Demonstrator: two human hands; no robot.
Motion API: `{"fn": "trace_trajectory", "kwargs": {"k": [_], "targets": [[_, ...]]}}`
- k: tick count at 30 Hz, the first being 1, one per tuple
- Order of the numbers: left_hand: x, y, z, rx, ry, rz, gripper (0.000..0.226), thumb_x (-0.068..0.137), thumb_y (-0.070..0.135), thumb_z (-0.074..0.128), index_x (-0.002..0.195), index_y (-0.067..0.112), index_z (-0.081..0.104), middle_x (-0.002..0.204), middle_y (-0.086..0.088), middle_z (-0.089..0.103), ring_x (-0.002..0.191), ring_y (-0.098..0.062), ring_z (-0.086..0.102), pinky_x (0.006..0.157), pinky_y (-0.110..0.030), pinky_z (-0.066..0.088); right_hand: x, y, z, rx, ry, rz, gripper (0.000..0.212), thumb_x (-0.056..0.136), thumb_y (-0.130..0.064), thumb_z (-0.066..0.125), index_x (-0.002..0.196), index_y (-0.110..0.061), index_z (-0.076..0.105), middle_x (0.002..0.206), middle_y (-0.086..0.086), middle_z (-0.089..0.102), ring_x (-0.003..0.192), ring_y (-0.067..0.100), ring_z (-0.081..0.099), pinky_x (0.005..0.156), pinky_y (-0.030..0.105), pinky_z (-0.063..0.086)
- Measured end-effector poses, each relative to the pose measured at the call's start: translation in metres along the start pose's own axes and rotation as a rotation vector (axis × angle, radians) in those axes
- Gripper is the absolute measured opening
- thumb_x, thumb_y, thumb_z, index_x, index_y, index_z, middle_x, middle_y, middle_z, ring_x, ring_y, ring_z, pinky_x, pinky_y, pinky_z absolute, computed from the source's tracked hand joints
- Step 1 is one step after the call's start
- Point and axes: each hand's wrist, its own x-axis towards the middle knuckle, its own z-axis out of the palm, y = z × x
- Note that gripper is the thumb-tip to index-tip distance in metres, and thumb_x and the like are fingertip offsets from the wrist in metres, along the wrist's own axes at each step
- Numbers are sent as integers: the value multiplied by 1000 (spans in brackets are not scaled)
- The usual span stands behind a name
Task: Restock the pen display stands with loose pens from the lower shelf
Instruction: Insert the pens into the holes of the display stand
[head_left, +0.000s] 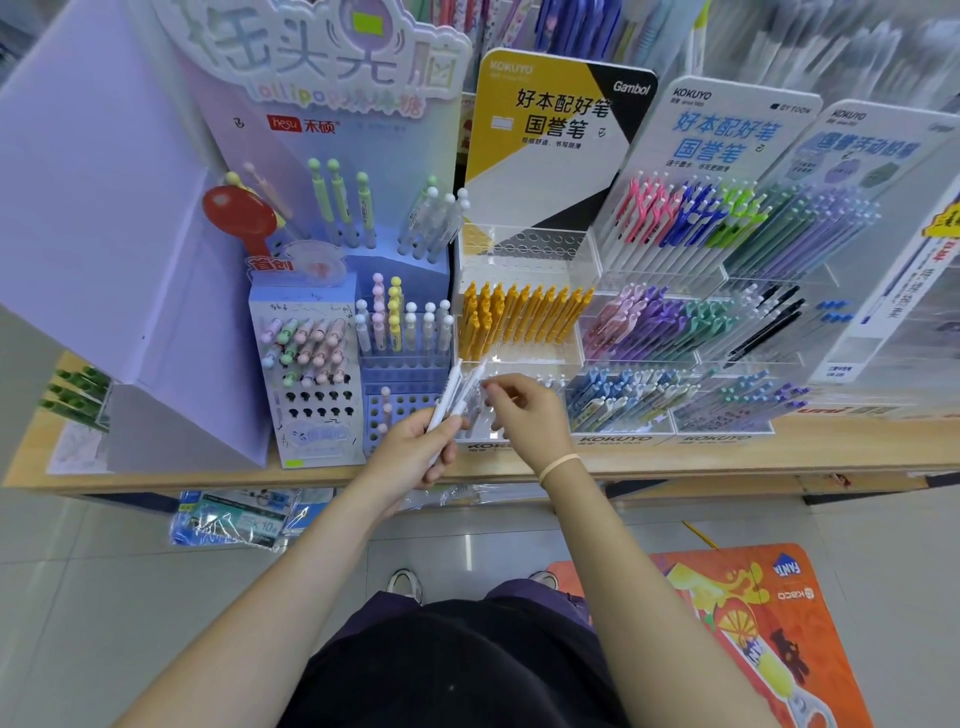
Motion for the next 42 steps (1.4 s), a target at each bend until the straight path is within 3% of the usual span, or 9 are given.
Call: {"fn": "trace_trajectory", "kwargs": {"k": [3,9,12,15,19,23,28,42], "targets": [[3,4,3,10,-25,12,24,104,29,52,114,14,68,65,-1,54,45,-10,38,42,-17,29,1,-17,-5,302,-46,93,20,101,-12,52,96,-7,70,82,6,67,62,18,61,55,29,50],[6,13,6,43,-49,14,23,104,30,54,113,17,70,65,-5,56,45,-10,38,47,-20,30,2,-25,-19,475,-99,100,20,101,-12,54,110,-4,70,87,5,69,68,18,62,59,27,51],[10,13,8,65,-47,-8,27,103,36,54,112,15,69,68,-6,58,44,-11,40,47,-20,31,3,-29,-24,435,-51,54,17,101,-10,53,103,-7,70,82,4,67,63,14,60,57,26,50],[11,11,11,77,22,-43,30,104,39,50,110,13,65,69,-6,58,41,-10,40,42,-17,33,6,-29,-32,394,130,4,13,100,-12,56,98,-8,69,81,8,64,57,10,56,57,27,51],[14,5,7,46,124,-64,30,106,31,46,109,8,65,59,-2,47,39,-10,33,38,-18,27,12,-21,-38,333,275,-58,11,97,-13,61,90,-17,67,65,-7,62,62,15,58,63,33,55],[15,5,9,-1,129,-54,29,107,26,44,104,5,64,55,2,40,36,-5,29,36,-18,22,15,-5,-30,104,255,-128,10,94,-12,65,93,-18,73,84,6,71,80,21,68,79,38,58],[12,2,9,-11,160,-5,27,108,24,43,96,8,61,57,1,37,38,-5,28,35,-16,22,14,7,-15,-72,220,-171,12,93,-13,67,100,-10,75,90,2,70,84,17,68,83,35,56],[5,0,5,-17,149,0,27,107,26,46,97,8,63,53,4,42,39,-9,29,37,-17,23,15,10,-9,-82,203,-122,10,91,-14,69,98,-12,76,89,3,71,84,19,69,84,43,56]]}}
